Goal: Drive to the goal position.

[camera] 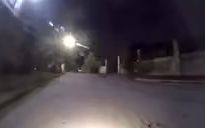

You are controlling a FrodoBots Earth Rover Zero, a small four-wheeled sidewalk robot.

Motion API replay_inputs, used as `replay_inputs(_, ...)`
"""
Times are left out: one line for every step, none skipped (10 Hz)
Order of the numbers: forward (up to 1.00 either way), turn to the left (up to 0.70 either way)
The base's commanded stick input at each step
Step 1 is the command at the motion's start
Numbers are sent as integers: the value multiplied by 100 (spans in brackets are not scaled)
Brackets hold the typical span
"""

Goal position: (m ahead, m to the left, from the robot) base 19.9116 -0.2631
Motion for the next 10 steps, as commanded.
replay_inputs(70, 35)
replay_inputs(70, 35)
replay_inputs(70, 35)
replay_inputs(70, 35)
replay_inputs(70, 35)
replay_inputs(70, 35)
replay_inputs(70, 35)
replay_inputs(70, 35)
replay_inputs(70, 35)
replay_inputs(70, 35)
